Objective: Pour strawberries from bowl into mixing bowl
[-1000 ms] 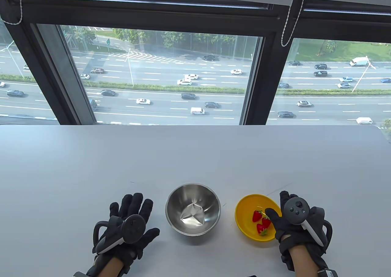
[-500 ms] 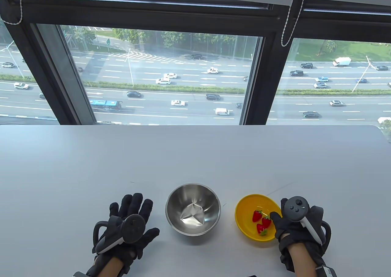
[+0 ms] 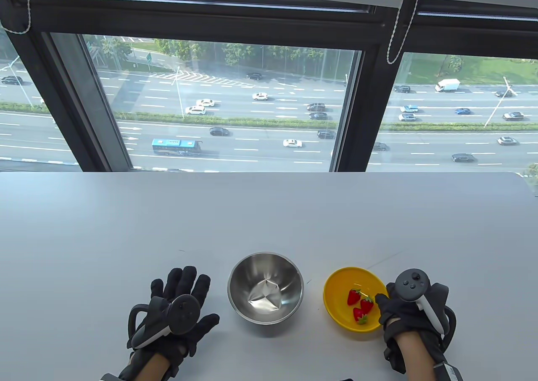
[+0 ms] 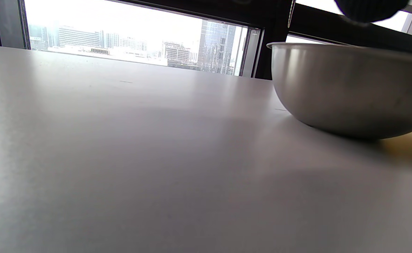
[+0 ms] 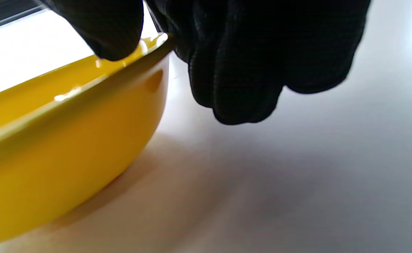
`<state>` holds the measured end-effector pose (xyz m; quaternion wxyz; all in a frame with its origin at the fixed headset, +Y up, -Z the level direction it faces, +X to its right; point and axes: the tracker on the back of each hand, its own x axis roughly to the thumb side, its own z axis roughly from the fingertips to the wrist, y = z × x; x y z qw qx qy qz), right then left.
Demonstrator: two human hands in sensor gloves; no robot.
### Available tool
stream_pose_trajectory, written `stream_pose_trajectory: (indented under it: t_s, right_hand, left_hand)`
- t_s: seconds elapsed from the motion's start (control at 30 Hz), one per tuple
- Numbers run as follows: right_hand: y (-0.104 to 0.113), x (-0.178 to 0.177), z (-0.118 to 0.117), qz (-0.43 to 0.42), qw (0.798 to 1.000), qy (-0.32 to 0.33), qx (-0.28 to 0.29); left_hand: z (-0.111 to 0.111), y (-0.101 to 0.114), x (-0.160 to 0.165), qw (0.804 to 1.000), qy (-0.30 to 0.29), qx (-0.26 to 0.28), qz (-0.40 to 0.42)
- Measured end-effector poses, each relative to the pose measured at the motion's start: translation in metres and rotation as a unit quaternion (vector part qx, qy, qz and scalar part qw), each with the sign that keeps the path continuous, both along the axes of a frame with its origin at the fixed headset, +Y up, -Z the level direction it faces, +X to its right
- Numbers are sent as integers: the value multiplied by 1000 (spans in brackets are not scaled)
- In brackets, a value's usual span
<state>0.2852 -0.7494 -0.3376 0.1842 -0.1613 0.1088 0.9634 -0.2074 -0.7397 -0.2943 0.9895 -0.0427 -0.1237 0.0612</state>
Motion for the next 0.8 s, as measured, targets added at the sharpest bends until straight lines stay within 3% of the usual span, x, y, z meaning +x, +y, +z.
stream_pose_trajectory:
  t_s: [0.8]
  right_hand:
    - [-2,11,-1,-82,996,-34,-1]
  left_hand:
    - [0,0,-2,1000,3,-4,2]
